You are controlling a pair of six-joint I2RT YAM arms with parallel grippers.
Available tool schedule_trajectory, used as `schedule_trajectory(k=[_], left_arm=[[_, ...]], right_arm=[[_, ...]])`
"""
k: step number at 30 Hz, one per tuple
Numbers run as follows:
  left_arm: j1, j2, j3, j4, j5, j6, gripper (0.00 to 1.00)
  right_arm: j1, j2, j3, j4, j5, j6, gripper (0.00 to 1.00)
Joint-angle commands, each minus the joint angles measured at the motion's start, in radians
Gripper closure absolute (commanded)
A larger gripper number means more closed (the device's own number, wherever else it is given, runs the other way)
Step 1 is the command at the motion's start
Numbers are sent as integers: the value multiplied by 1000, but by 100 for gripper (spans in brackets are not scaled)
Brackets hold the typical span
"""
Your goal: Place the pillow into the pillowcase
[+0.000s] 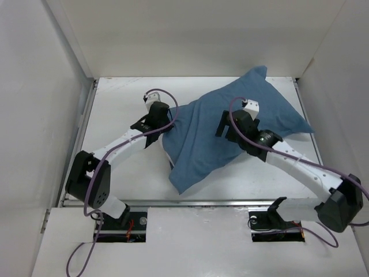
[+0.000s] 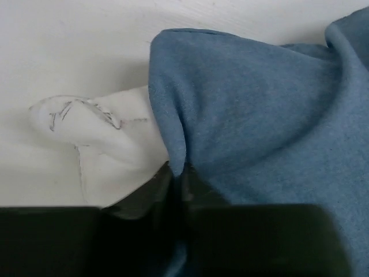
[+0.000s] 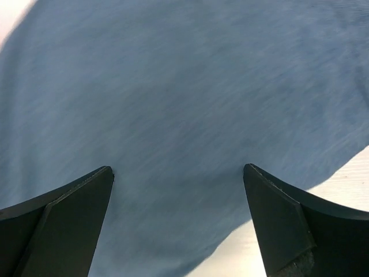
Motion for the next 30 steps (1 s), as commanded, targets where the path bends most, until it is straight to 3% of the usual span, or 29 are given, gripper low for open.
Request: schedule_trajectory(k=[1, 4, 8, 14, 15, 18, 20, 23, 25, 28, 30], left_arm=[[1, 10, 40, 54, 125, 72, 100], [-20, -18, -41, 21, 138, 52, 100], [-117, -237, -249, 30, 202, -7, 100], [-261, -460, -325, -57, 256, -64, 100], [-275, -476, -325, -80, 242, -75, 96], [-307, -529, -273, -208, 112, -109, 32], [-307, -564, -253, -331, -50, -159, 0], [-269, -584, -217, -487, -175, -296, 0], [-258, -596, -228, -500, -195, -322, 0], [-258, -618, -311, -436, -145, -322, 0], [-258, -638, -370, -354, -96, -313, 3]], right_arm=[[-116, 68, 5, 83, -135, 0, 0], [-182, 174, 61, 119, -106, -45, 0], [-254, 274, 155, 144, -79, -118, 0], [-329, 317, 249, 153, -56, -290, 0], [-329, 294, 261, 139, -56, -308, 0], [-244, 172, 215, 117, -65, -351, 0], [-176, 42, 183, 84, -65, -391, 0], [-9, -112, 128, 28, -129, -416, 0], [109, -158, 93, -28, -291, -445, 0], [248, -184, 39, -41, -506, -445, 2], [321, -163, -30, -24, -551, -435, 2]])
